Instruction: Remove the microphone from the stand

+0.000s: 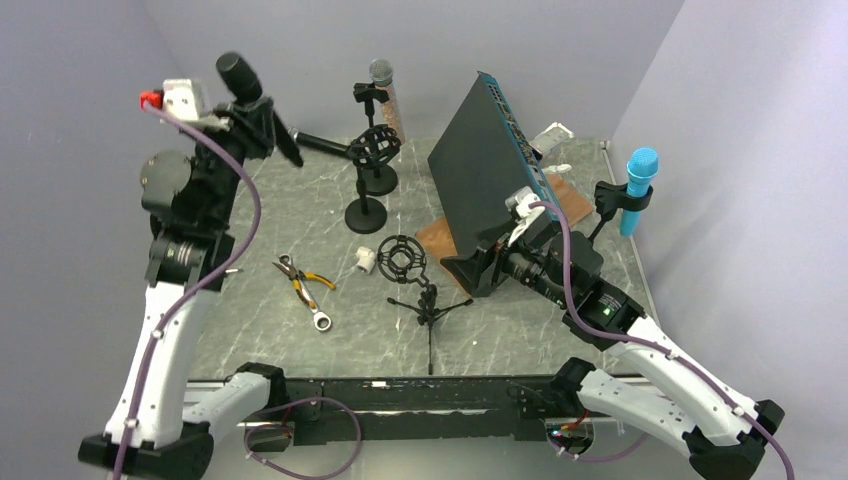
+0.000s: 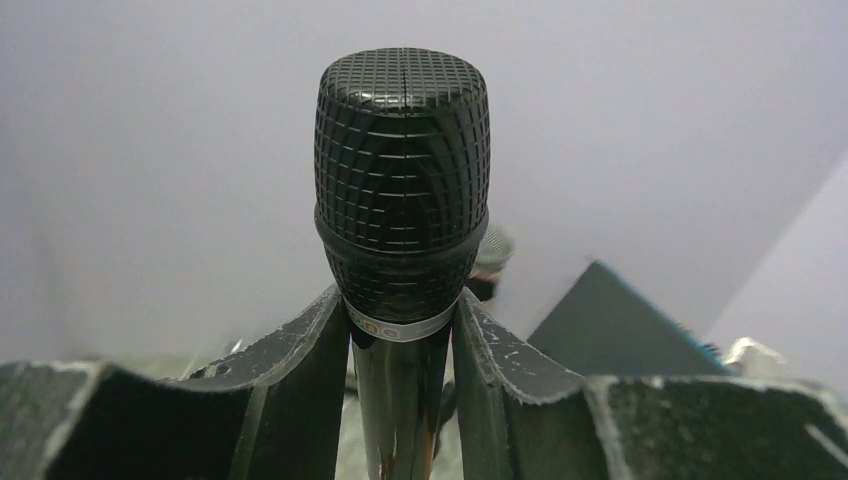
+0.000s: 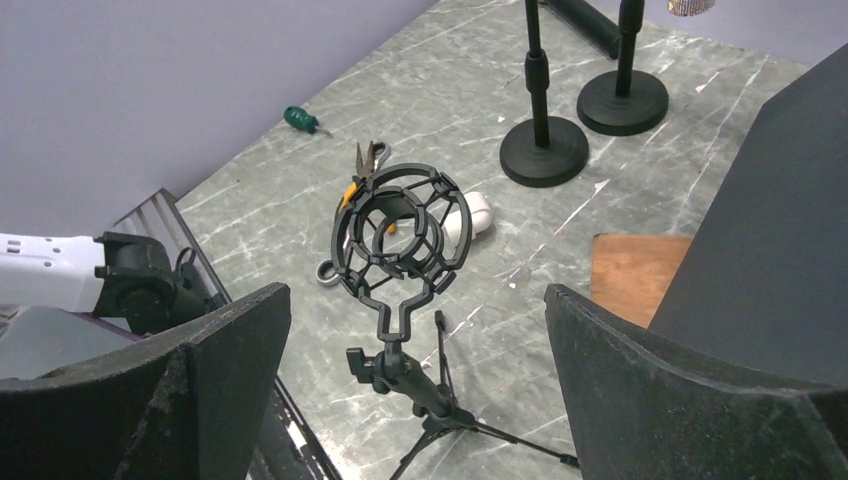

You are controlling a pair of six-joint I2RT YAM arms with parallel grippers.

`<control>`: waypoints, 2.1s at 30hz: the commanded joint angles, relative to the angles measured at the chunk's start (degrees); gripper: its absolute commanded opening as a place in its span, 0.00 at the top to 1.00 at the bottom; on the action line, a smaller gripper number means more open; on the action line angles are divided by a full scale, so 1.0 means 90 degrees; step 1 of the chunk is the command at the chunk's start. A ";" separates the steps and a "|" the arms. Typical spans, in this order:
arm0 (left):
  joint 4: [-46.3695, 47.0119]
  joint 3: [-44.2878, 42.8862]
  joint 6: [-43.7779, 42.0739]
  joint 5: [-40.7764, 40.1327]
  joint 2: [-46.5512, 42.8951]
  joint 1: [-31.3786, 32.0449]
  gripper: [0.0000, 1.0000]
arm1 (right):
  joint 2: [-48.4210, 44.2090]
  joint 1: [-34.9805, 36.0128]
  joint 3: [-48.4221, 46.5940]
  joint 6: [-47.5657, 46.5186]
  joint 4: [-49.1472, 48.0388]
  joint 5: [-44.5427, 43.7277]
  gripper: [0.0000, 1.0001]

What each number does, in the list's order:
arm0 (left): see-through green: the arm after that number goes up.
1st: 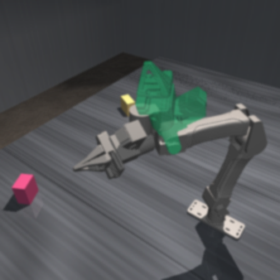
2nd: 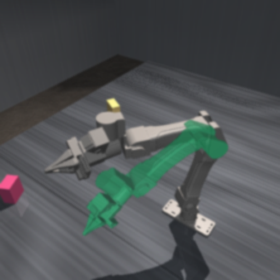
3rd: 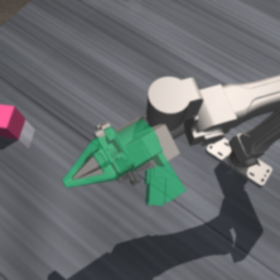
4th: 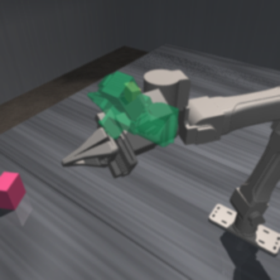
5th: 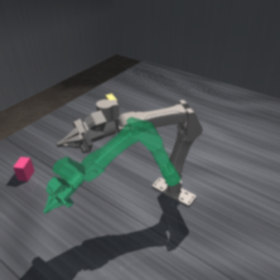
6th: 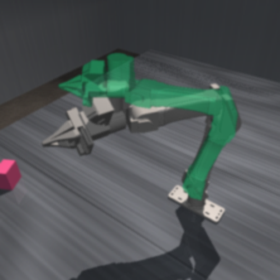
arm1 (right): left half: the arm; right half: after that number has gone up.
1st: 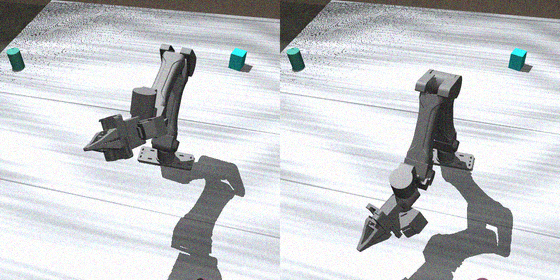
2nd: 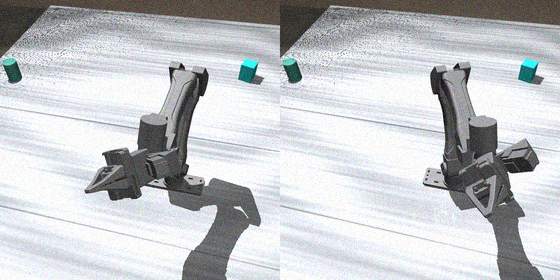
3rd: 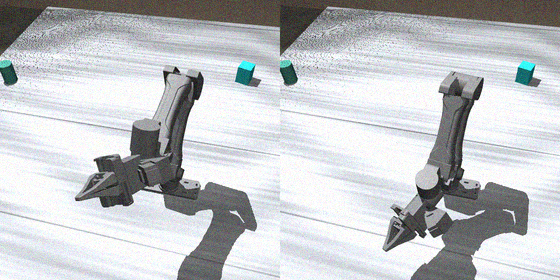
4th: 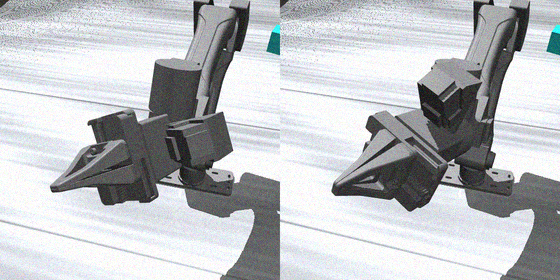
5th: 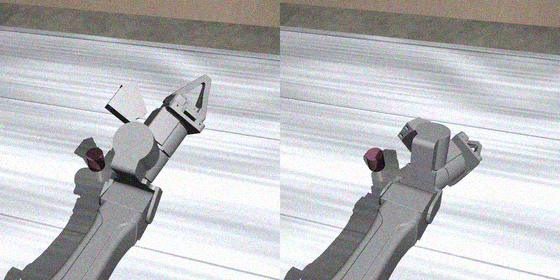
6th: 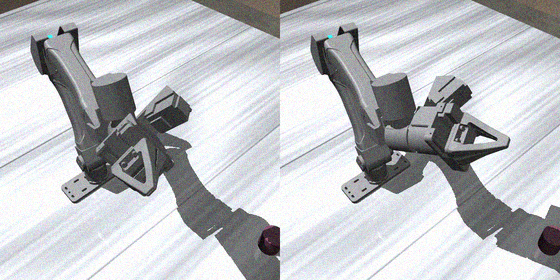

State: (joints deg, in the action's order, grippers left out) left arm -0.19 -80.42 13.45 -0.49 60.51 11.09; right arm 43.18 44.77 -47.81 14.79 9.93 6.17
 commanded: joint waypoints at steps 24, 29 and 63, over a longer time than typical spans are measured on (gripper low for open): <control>0.1551 0.3658 0.6606 0.1145 0.2426 -0.3429 0.98 | -0.0494 0.0020 -0.0076 0.0106 -0.0097 -0.0096 0.00; 0.1294 0.2059 0.6903 0.1059 0.4411 -0.3172 0.98 | -0.0160 0.0021 -0.0323 0.0017 -0.0044 -0.0052 0.00; 0.1463 -0.0992 0.7189 0.1625 0.7544 -0.2644 0.01 | 0.1491 0.0006 -0.1563 -0.0360 0.0576 -0.0075 0.00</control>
State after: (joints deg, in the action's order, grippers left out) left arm 11.64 -94.37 80.14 10.33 134.61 -11.31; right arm 55.53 44.77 -58.98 10.72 16.69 5.87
